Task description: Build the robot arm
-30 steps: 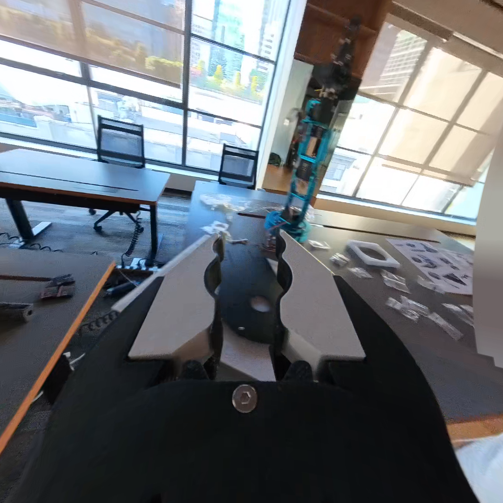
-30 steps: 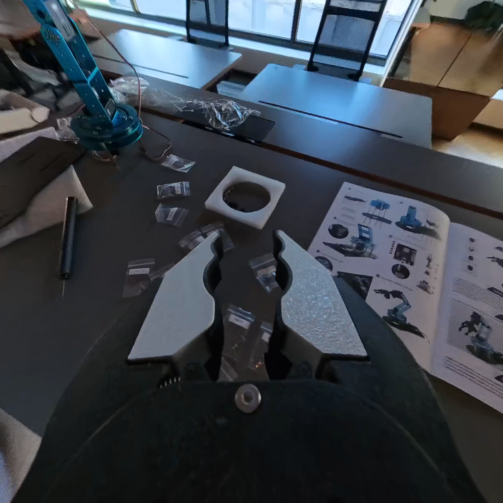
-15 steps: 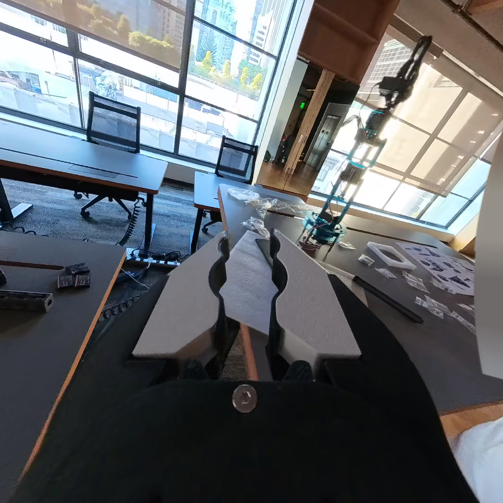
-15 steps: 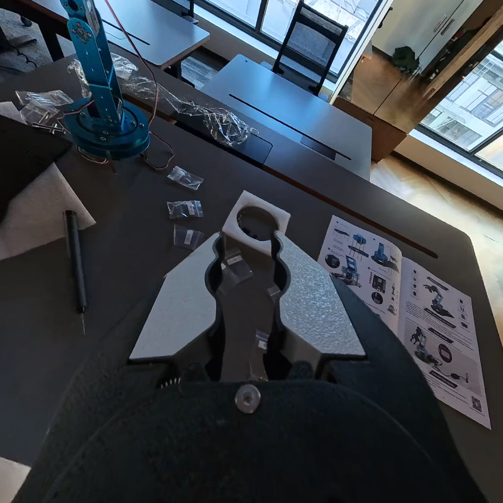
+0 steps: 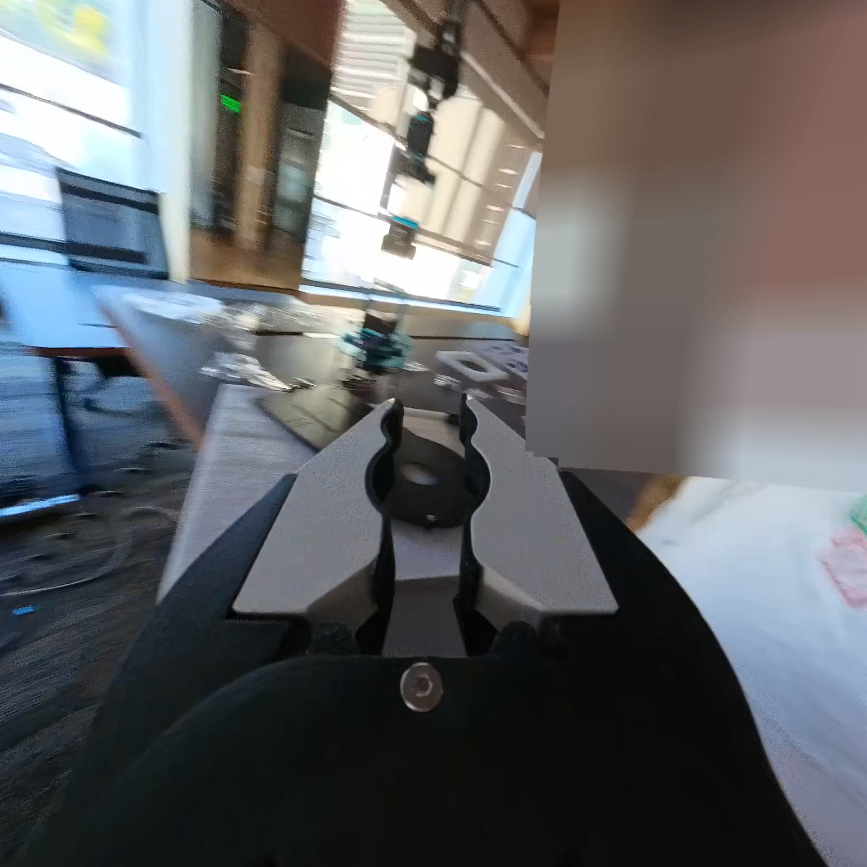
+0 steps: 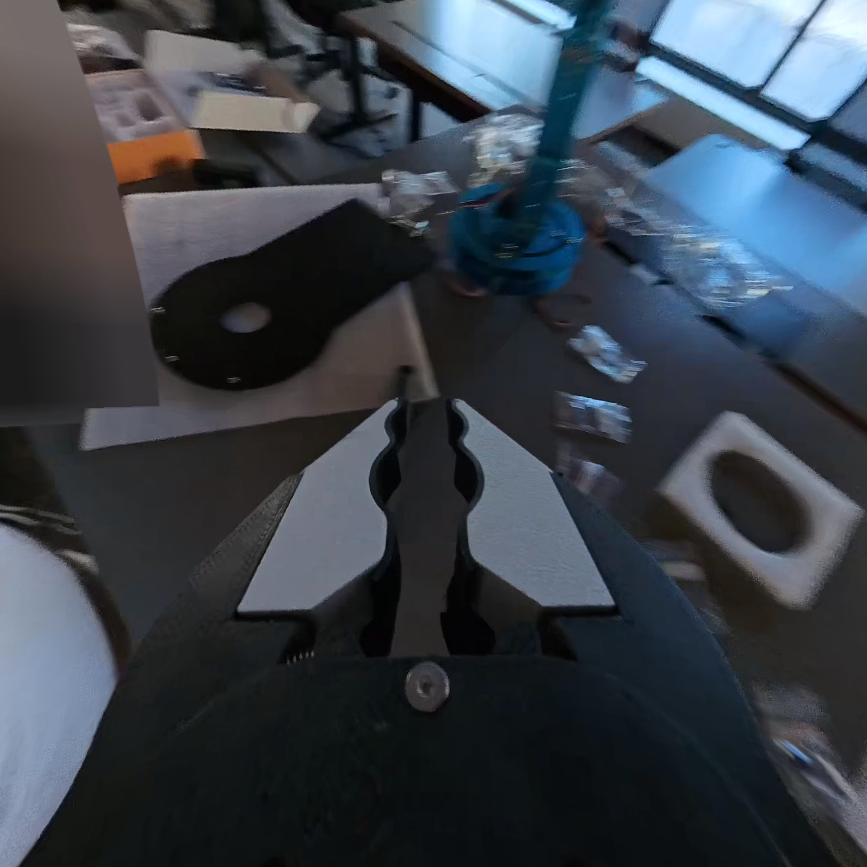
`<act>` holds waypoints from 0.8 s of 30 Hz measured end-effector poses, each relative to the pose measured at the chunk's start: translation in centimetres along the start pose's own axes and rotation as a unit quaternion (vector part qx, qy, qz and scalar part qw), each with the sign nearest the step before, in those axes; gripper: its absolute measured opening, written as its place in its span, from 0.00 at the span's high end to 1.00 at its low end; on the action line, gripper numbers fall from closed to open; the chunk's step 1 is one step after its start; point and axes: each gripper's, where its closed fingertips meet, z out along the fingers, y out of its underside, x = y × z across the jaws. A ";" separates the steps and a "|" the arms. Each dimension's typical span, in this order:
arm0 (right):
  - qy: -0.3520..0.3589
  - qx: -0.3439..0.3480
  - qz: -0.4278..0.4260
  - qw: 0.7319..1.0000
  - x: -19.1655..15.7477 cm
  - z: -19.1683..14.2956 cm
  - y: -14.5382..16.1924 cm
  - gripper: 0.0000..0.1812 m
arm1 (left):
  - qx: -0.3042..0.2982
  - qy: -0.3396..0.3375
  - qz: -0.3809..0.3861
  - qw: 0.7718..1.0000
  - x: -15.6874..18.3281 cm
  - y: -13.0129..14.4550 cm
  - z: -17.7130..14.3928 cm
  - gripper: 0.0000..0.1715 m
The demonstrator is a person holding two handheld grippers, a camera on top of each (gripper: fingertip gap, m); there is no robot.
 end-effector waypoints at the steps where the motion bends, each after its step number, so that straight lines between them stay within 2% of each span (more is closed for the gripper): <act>1: -0.029 -0.006 0.005 1.000 -1.7 1.6 0.6 0.92 | -0.011 0.037 -0.015 0.999 0.8 0.8 0.7 0.88; 3: -0.088 -0.008 0.027 0.996 -5.1 4.6 1.2 0.97 | -0.040 0.065 -0.022 0.997 1.4 2.4 1.9 0.87; 5: -0.154 -0.012 0.043 0.987 -8.3 7.0 1.5 1.00 | -0.078 0.053 -0.006 0.996 1.1 4.2 2.8 0.87; 9: -0.214 -0.031 0.051 0.975 -11.5 10.0 1.6 1.00 | -0.151 0.032 0.023 0.988 0.8 7.5 4.1 0.89; 13: -0.196 -0.046 0.059 0.978 -11.5 12.1 2.0 1.00 | -0.205 0.012 0.049 0.977 0.2 10.0 5.1 0.89; 16: -0.157 -0.071 0.039 0.984 -10.8 13.5 2.9 1.00 | -0.223 0.009 0.056 0.973 0.0 10.9 5.9 0.89; 24: -0.159 -0.114 0.036 0.980 -11.7 16.2 4.3 1.00 | -0.231 -0.016 0.038 0.972 -1.9 10.8 7.4 0.93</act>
